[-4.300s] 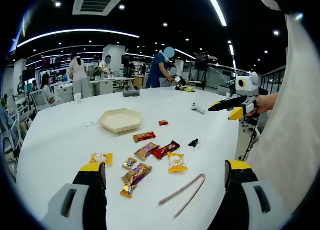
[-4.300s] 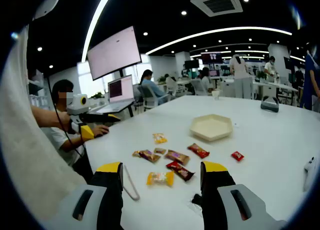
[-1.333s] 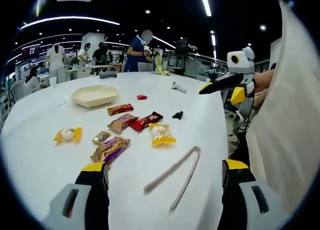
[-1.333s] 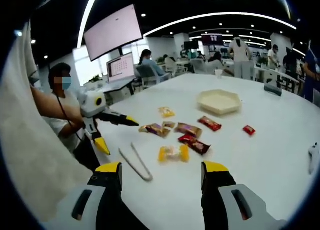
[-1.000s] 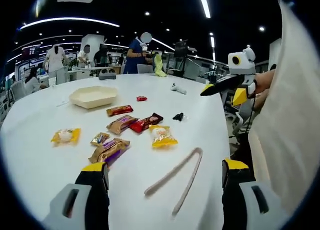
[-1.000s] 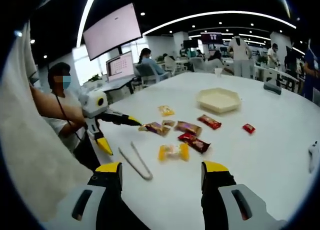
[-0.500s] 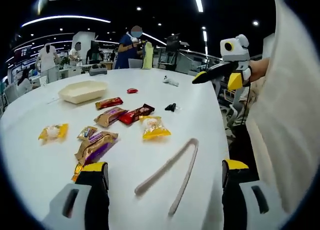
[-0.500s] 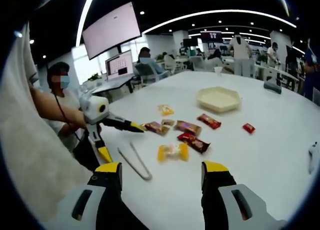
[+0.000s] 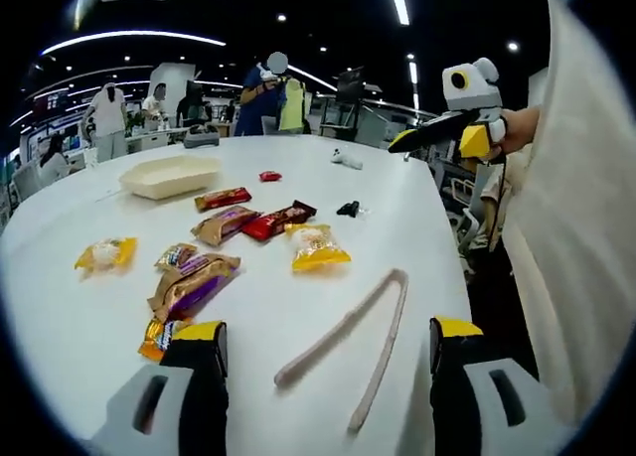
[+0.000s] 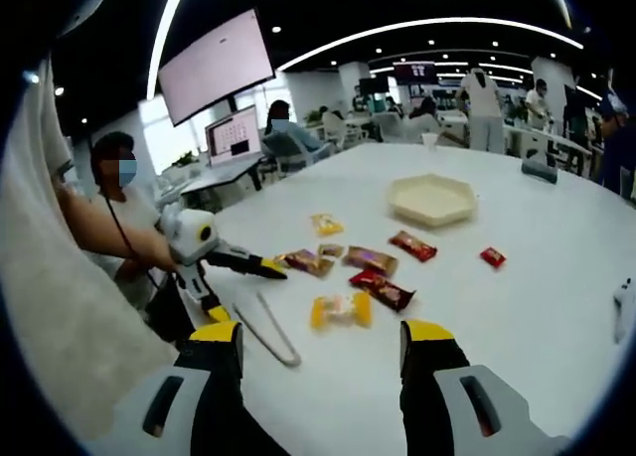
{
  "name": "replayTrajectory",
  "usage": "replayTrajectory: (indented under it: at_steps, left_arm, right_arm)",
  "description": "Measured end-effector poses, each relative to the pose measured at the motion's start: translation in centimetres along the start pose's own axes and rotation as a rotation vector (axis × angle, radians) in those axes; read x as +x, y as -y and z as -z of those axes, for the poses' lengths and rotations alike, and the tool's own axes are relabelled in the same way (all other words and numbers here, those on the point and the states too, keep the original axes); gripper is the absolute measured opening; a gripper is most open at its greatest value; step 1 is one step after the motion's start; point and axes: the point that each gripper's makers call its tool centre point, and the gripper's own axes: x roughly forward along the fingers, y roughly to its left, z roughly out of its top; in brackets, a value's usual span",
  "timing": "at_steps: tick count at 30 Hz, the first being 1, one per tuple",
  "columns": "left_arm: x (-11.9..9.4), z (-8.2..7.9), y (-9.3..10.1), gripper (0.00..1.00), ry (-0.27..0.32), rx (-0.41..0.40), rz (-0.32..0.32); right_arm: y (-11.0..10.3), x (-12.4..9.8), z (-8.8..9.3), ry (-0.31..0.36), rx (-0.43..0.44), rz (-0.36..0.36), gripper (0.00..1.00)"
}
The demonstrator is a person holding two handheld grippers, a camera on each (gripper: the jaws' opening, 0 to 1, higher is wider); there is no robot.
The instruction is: Place the target food into the container with the food tongs after gripping and lifting it, then release it inside without dropping or visibly crushing the food.
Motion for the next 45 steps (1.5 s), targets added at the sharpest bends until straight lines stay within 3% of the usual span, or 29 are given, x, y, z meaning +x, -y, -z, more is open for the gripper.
replayTrajectory:
  at_steps: [4,7,10,25,35,45]
  left_arm:
    - [0.0,-0.1,-0.1,0.79,0.008,-0.002,-0.009]
    - [0.1,-0.4,-0.4,0.71,0.032,-0.041,-0.024]
    - [0.1,-0.6,-0.3,0.64,0.035,-0.028,-0.026]
    - [-0.1,-0.8,0.4,0.62,0.054,-0.01,-0.028]
    - [-0.3,-0.7,0.2,0.62,0.038,-0.014,-0.076]
    - [-0.4,-0.7,0.4,0.5,0.037,-0.063,-0.119]
  right_arm:
    - [-0.1,0.2,-0.1,-0.004,0.0,-0.003,0.63]
    - [-0.4,0.3,-0.2,-0.007,-0.002,-0.008,0.63]
    - [-0.7,0.5,-0.1,-0.013,-0.004,-0.012,0.63]
    - [-1.4,0.9,0.1,-0.029,-0.002,-0.018,0.62]
    - [-1.9,1.5,0.0,-0.024,-0.003,-0.021,0.6]
    - [-1.7,1.4,-0.1,-0.007,0.012,-0.003,0.59]
